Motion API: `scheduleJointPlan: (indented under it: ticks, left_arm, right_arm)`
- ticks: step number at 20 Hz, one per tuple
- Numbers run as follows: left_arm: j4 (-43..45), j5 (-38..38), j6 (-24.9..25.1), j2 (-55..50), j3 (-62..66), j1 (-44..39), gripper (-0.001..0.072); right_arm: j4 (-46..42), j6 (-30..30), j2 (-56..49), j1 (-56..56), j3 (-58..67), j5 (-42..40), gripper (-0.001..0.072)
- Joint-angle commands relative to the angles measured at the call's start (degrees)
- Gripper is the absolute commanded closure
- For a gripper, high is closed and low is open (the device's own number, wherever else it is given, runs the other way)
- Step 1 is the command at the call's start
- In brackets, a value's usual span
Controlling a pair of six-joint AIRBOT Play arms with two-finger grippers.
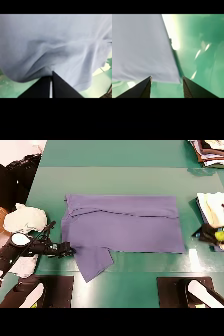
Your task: Fold the shirts.
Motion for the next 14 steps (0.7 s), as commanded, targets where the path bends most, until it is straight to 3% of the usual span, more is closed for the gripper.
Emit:
scheduleJointPlan:
  ticks: [1, 6, 10, 14]
  left_arm:
    - [-0.2, 0.5, 0.8, 0.1, 0.9, 0.0, 0.0682]
    - [-0.2, 0.7, 0.8, 0.0, 0.9, 0.0, 0.0682]
    - [-0.1, 1.0, 0.8, 0.0, 0.9, 0.0, 0.0682]
    - [0.5, -0.1, 1.2, 0.1, 1.1, 0.0, 0.0682]
  right_arm:
    - [-0.4, 0.0, 1.6, -5.6, -11.3, -2.8, 0.0261]
    - [5.6, 0.0, 1.6, -5.6, -16.6, -9.8, 0.0282]
    - [7.0, 0.0, 1.5, -5.2, -16.6, -10.6, 0.0287]
    - [6.9, -2.7, 1.5, -0.4, -16.4, -10.3, 0.0686]
